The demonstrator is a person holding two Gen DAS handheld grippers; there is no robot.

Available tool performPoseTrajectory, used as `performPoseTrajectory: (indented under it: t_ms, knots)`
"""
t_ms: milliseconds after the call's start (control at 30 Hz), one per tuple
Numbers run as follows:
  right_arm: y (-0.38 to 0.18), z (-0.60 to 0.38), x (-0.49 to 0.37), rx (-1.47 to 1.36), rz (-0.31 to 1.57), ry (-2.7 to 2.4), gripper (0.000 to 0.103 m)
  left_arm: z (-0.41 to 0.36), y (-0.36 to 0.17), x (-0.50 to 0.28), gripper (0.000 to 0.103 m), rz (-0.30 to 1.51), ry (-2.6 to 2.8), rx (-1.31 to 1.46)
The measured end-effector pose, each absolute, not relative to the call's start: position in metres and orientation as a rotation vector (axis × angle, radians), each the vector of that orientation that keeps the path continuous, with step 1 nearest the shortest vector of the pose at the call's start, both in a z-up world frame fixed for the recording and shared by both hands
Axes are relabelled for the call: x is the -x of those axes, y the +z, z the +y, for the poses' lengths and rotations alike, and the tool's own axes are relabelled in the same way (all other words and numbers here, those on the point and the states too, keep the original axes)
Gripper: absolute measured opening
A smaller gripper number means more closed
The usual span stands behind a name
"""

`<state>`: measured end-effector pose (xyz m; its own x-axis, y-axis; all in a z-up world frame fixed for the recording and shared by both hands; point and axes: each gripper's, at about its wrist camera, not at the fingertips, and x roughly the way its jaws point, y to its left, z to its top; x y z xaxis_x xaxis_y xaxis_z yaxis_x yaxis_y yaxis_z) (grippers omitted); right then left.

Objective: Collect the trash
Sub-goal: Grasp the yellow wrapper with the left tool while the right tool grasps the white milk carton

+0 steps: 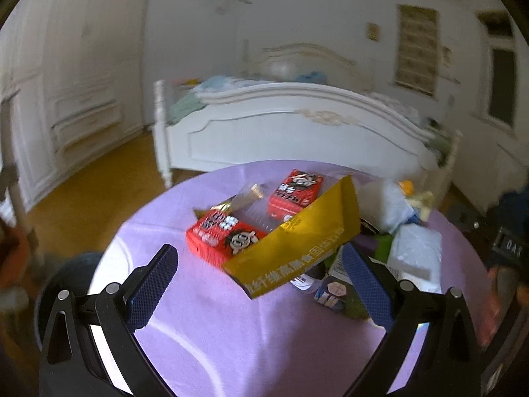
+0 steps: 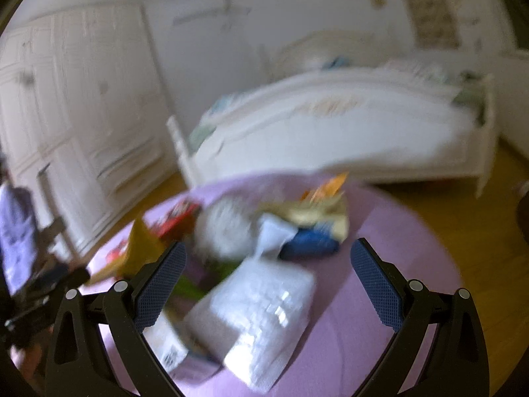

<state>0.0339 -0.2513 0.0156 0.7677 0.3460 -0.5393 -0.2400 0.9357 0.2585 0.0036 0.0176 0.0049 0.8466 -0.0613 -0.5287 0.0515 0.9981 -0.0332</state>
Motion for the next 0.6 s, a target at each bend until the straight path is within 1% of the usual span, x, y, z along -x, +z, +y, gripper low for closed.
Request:
performPoseTrajectory:
  t_ms: [167,233,333,400,500,533,567,600]
  knots:
    - [0.029,-0.225,-0.024,-0.034,0.681,0.541,0.098,0.018,0.011,-0.020,0.098,0.594,-0.197,-0.102]
    - [0.030,-0.210,-0.020,0.023,0.709,0.612,0.089,0.011,0.009,-0.032,0.098,0.632,-0.267,-0.172]
    - [0.023,-0.191,-0.018,0.112,0.761,0.670,0.084,-0.002,0.003,-0.051,0.098,0.677,-0.356,-0.282]
    - [0.014,-0.181,-0.021,0.153,0.792,0.682,0.077,-0.008,0.000,-0.058,0.098,0.689,-0.370,-0.325]
    - [0.006,-0.167,-0.020,0.170,0.813,0.717,0.075,-0.015,-0.006,-0.071,0.098,0.718,-0.418,-0.347]
    - [0.004,-0.161,-0.020,0.182,0.821,0.723,0.075,-0.016,-0.008,-0.076,0.096,0.730,-0.432,-0.344]
    - [0.001,-0.157,-0.020,0.195,0.832,0.726,0.072,-0.017,-0.011,-0.080,0.093,0.742,-0.440,-0.341]
    - [-0.004,-0.151,-0.021,0.211,0.853,0.728,0.067,-0.017,-0.012,-0.083,0.085,0.753,-0.448,-0.331]
